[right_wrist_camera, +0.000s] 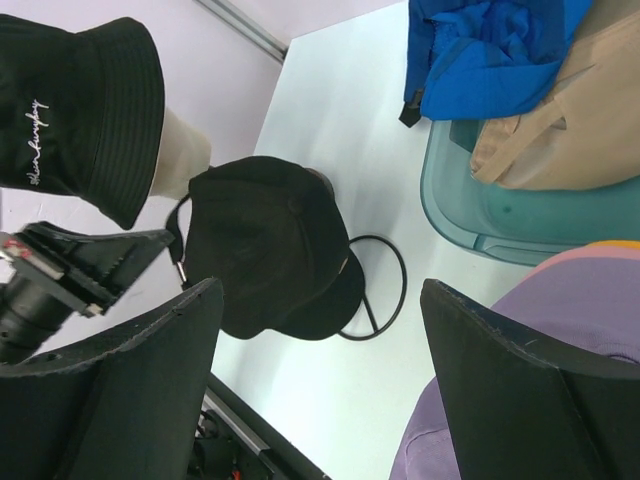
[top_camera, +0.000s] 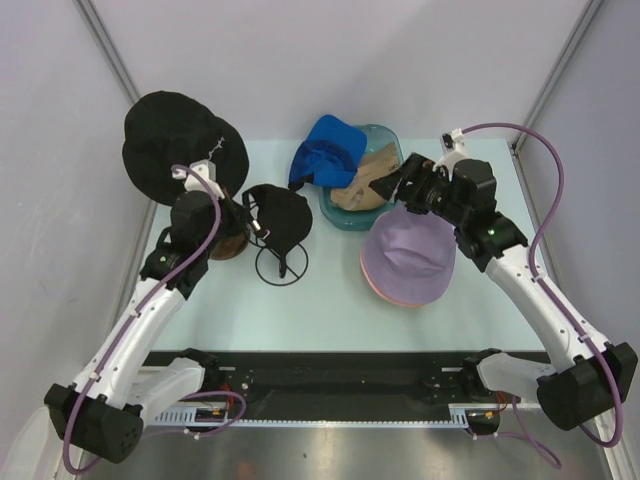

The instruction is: Stack the hats

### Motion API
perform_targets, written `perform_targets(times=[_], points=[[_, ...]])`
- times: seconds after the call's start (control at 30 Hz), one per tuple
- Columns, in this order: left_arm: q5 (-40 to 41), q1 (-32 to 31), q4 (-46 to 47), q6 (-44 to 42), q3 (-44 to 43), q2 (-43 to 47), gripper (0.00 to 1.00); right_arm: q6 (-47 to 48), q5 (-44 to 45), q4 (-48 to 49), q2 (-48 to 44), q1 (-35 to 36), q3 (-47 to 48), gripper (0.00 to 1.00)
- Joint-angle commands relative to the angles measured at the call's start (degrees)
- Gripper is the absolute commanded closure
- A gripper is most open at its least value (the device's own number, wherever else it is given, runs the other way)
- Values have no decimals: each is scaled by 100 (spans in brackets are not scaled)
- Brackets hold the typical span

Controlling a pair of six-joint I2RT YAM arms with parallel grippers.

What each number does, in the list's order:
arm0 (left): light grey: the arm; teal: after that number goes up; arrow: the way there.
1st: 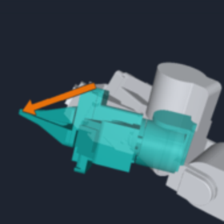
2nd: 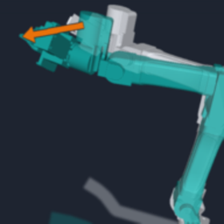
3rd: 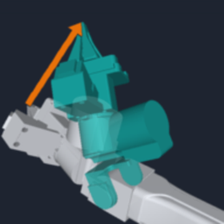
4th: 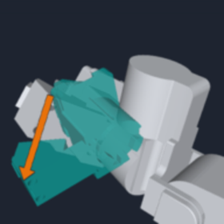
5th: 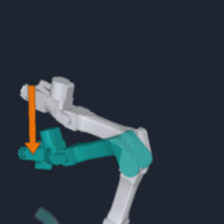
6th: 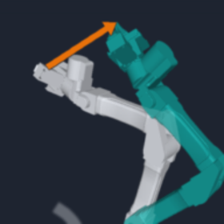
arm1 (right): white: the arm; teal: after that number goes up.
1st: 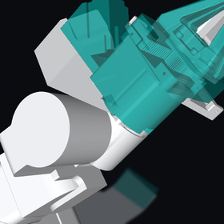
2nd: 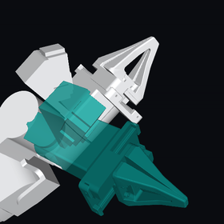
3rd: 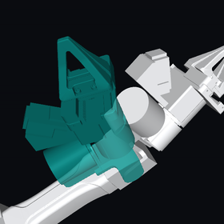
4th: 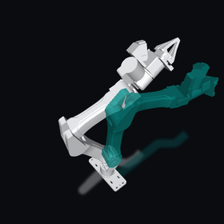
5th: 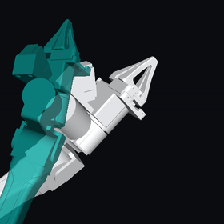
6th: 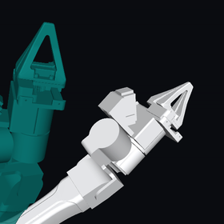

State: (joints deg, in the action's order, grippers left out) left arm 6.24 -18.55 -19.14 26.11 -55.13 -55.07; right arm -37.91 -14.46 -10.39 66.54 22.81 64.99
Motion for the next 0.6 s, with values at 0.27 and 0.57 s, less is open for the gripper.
perform_targets(times=[0.27, 0.57], points=[[650, 88, -380, 175, 652, 145, 100, 56, -39, 204, 131, 57, 321, 15], [615, 88, -521, 307, 1417, 436, 100, 29, -66, 222, 298, 110, 356, 15]])
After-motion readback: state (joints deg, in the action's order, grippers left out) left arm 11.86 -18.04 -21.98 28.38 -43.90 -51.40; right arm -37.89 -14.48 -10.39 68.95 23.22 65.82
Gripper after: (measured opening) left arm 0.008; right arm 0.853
